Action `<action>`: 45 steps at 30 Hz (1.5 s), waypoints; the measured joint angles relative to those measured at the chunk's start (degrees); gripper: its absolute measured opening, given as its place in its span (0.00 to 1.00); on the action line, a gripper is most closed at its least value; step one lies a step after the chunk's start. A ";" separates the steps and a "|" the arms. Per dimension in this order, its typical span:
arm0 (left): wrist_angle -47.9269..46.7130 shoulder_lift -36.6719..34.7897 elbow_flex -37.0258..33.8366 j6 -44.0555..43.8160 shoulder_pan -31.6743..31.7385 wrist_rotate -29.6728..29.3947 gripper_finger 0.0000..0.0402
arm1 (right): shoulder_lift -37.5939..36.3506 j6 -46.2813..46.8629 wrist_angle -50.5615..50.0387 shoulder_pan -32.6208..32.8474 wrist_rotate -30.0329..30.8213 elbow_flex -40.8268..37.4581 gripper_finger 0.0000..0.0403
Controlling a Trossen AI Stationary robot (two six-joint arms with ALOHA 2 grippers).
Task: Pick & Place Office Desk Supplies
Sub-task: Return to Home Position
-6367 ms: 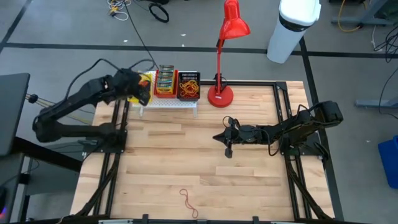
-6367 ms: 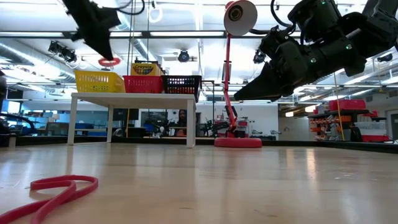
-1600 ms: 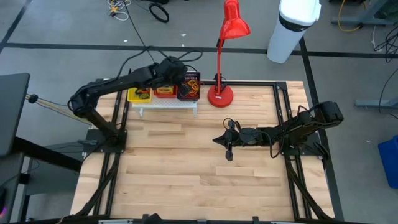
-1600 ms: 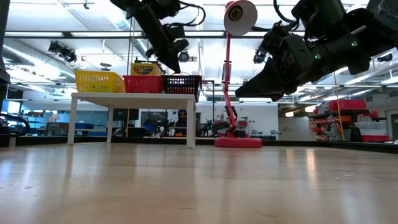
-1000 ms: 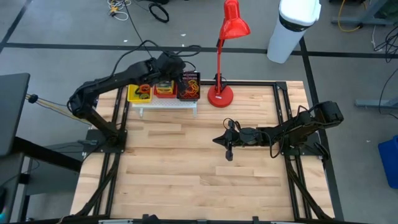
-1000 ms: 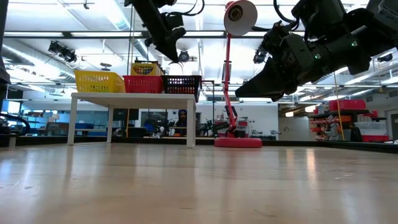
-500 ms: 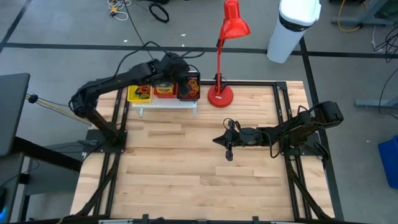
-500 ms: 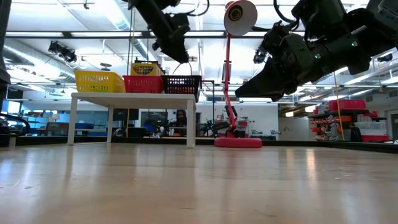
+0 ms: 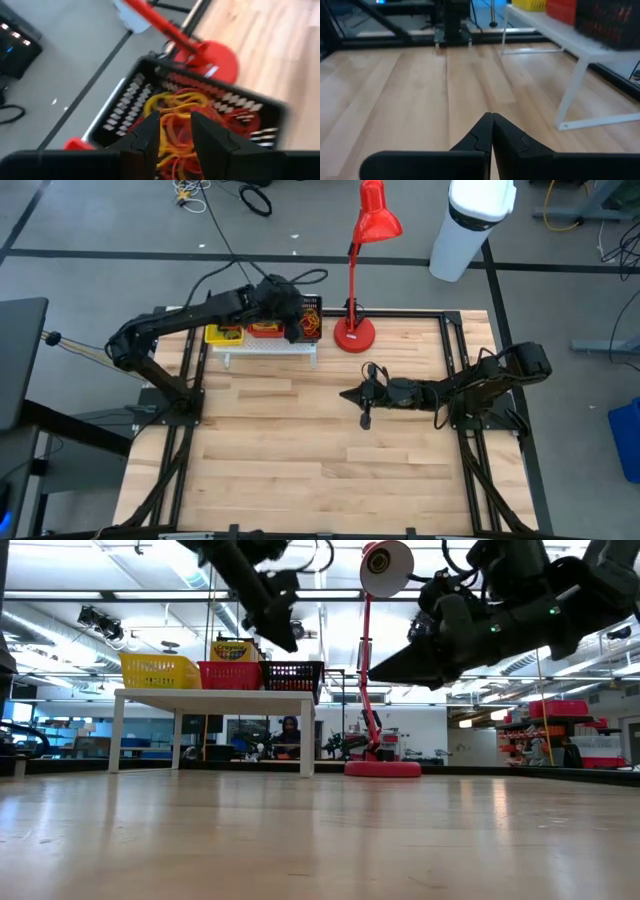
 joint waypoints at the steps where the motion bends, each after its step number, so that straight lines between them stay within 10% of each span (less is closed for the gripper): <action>1: 0.00 0.30 -0.02 0.25 0.61 -0.14 0.29 | 0.00 -0.03 0.69 -0.76 -0.60 0.00 0.04; 14: -2.63 0.10 4.20 6.65 0.55 3.06 0.65 | 0.00 0.41 2.29 -6.69 -6.27 0.02 0.04; 21: 8.36 -9.52 -10.32 7.64 -6.54 20.12 0.34 | 0.00 -0.02 4.01 -6.47 -9.34 0.02 0.02; 28: 43.35 -21.66 -38.80 1.73 -14.64 19.36 0.03 | 0.00 -1.91 4.27 -6.47 -9.36 -0.04 0.02; 35: 70.30 -29.09 -58.33 -2.94 -17.30 16.35 0.03 | -1.40 -3.07 19.36 -6.49 -10.23 -9.44 0.01; 45: 74.91 -43.80 -71.68 -3.62 -17.22 12.40 0.02 | -18.81 -2.91 16.87 -6.44 4.33 -25.76 0.00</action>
